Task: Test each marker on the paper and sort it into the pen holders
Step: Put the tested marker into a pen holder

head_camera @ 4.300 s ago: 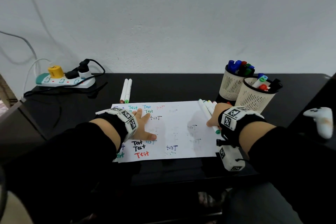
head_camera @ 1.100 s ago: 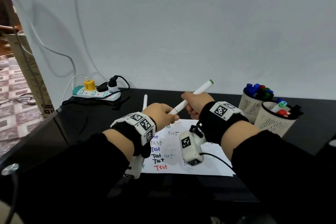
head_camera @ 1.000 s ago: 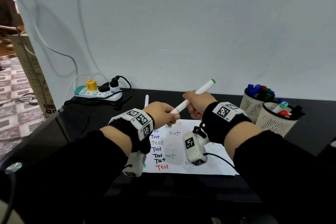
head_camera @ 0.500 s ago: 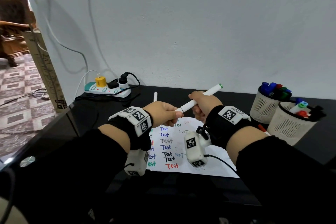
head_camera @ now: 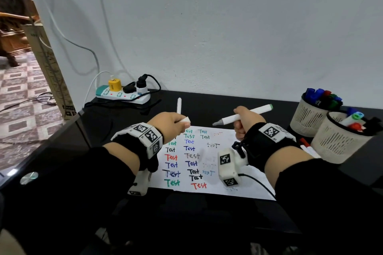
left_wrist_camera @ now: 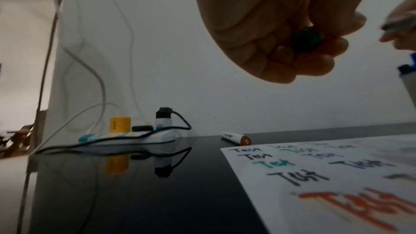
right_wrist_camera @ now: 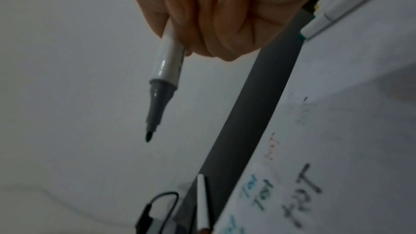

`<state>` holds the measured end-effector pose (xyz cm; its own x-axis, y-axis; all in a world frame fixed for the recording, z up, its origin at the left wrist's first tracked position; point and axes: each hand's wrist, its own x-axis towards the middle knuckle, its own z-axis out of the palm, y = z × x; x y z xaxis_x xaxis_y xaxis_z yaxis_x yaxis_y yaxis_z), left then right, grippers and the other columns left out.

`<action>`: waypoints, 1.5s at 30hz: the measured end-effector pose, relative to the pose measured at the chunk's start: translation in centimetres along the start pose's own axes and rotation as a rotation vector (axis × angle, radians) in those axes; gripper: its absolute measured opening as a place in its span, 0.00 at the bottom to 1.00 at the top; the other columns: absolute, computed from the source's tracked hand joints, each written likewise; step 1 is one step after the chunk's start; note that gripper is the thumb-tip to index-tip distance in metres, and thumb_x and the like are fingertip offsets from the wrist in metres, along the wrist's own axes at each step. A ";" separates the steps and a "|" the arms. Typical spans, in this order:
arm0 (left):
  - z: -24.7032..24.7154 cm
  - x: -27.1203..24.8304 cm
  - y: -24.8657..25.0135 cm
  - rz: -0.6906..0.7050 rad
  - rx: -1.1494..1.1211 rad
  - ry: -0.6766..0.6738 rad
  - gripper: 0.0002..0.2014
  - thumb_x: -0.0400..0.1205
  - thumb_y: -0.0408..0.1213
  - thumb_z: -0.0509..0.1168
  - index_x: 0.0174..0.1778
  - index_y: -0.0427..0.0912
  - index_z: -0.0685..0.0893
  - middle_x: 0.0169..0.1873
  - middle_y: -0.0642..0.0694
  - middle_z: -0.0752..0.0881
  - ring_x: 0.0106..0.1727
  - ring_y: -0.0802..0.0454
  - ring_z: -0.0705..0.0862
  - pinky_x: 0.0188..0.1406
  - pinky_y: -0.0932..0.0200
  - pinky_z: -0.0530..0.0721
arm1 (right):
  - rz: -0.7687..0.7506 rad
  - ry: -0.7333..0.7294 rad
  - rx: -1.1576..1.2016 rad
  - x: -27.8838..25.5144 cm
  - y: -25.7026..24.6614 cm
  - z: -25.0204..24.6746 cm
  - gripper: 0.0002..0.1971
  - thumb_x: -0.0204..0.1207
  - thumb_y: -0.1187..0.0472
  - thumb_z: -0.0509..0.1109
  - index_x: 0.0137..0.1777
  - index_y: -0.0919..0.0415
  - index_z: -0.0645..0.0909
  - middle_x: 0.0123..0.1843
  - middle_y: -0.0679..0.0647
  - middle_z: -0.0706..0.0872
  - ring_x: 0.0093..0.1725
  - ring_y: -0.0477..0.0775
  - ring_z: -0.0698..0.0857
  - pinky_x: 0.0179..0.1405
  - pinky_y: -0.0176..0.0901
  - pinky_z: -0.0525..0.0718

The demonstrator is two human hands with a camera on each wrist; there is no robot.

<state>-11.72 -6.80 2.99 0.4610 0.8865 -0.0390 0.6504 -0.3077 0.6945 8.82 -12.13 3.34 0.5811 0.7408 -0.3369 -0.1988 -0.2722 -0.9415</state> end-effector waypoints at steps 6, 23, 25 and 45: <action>0.4 0.8 0.1 -0.010 0.071 0.017 0.09 0.84 0.46 0.60 0.45 0.47 0.84 0.45 0.45 0.86 0.41 0.52 0.80 0.43 0.60 0.76 | 0.004 -0.077 0.052 0.5 2.3 1.5 0.15 0.75 0.54 0.74 0.32 0.59 0.76 0.24 0.52 0.75 0.18 0.45 0.66 0.14 0.32 0.64; 0.9 1.7 -0.7 -0.095 0.268 -0.099 0.19 0.82 0.49 0.62 0.69 0.50 0.79 0.65 0.49 0.81 0.61 0.51 0.81 0.55 0.61 0.75 | -0.213 -0.123 -0.365 2.2 5.1 1.9 0.14 0.77 0.59 0.70 0.33 0.57 0.70 0.26 0.53 0.78 0.23 0.49 0.69 0.23 0.40 0.66; 1.0 1.7 -0.7 -0.094 0.271 -0.103 0.19 0.82 0.49 0.62 0.69 0.50 0.79 0.64 0.49 0.82 0.59 0.51 0.82 0.53 0.61 0.76 | -0.232 -0.112 -0.352 2.4 5.5 1.7 0.16 0.77 0.60 0.69 0.32 0.57 0.67 0.24 0.53 0.77 0.22 0.50 0.67 0.23 0.41 0.64; 1.1 1.5 -0.5 -0.094 0.280 -0.110 0.18 0.82 0.49 0.62 0.67 0.51 0.80 0.66 0.50 0.81 0.62 0.51 0.81 0.54 0.61 0.74 | -0.289 -0.116 -0.450 2.3 5.9 1.7 0.16 0.75 0.60 0.68 0.30 0.55 0.64 0.24 0.52 0.76 0.24 0.49 0.68 0.27 0.40 0.66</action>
<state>-10.72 -5.70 1.78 0.4432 0.8778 -0.1818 0.8273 -0.3224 0.4601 7.67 -10.97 -3.04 0.4663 0.8803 -0.0877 0.3284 -0.2643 -0.9068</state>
